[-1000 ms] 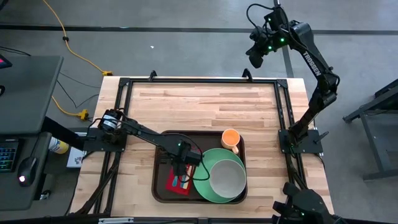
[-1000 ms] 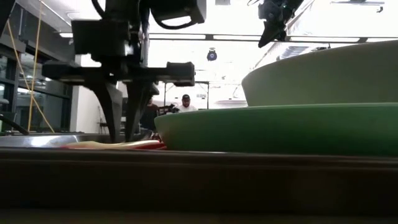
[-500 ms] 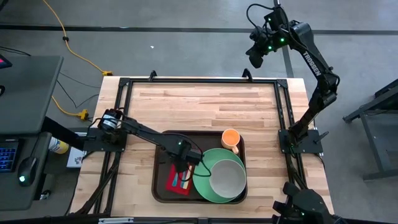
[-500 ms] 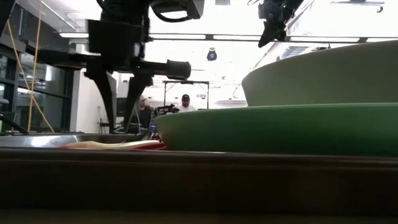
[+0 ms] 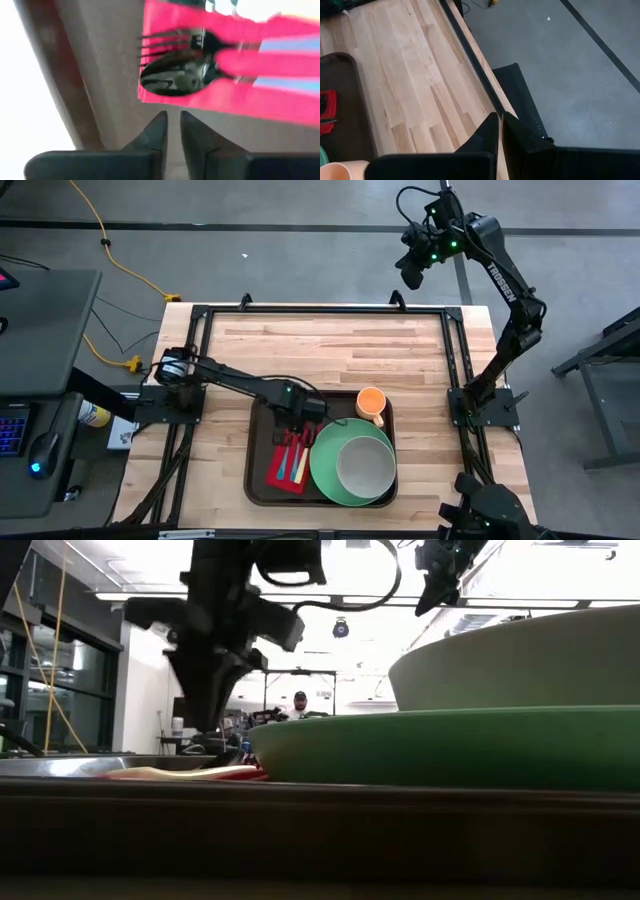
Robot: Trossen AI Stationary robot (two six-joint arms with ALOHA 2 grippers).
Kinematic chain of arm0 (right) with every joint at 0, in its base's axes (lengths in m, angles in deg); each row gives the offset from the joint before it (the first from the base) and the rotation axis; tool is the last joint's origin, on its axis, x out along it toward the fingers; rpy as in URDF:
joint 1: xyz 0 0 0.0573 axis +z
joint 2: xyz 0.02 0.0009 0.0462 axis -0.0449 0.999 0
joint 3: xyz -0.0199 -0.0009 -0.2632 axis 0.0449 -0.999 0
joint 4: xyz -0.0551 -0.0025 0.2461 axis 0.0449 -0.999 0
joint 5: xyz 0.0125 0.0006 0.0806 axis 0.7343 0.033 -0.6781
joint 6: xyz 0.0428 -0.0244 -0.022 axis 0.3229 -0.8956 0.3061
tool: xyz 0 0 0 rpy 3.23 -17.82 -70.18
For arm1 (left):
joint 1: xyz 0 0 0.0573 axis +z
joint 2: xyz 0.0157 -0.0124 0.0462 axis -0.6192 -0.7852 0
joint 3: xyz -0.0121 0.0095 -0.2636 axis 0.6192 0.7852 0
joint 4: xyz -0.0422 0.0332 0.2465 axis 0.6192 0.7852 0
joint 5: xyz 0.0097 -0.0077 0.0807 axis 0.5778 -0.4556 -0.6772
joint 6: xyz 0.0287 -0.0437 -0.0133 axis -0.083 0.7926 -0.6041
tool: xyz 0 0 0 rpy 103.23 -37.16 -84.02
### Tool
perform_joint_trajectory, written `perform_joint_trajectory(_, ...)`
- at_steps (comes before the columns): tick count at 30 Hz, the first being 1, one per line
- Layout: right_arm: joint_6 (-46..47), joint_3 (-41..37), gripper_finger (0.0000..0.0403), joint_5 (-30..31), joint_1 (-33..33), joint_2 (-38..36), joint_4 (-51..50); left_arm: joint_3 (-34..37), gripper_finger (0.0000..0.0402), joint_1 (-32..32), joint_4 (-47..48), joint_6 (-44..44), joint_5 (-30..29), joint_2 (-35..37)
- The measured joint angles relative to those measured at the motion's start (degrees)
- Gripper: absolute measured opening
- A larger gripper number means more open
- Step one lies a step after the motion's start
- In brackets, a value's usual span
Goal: Set up tray
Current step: Adjust the red napkin on the brown serving tray
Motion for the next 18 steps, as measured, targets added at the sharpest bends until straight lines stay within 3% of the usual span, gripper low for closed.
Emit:
perform_joint_trajectory(7,0.0,0.0,0.0000,-0.2,0.0,0.0,0.1,0.0,0.0012,0.1,-2.7,24.1,0.9,2.1)
perform_joint_trajectory(12,0.0,0.0,0.0000,-0.5,0.0,0.0,0.3,0.0,0.0023,0.2,-2.8,35.1,0.2,2.4)
perform_joint_trajectory(18,0.0,0.0,0.0000,-2.6,0.0,0.0,0.9,0.0,0.0012,0.2,-2.5,49.9,-5.4,2.4)
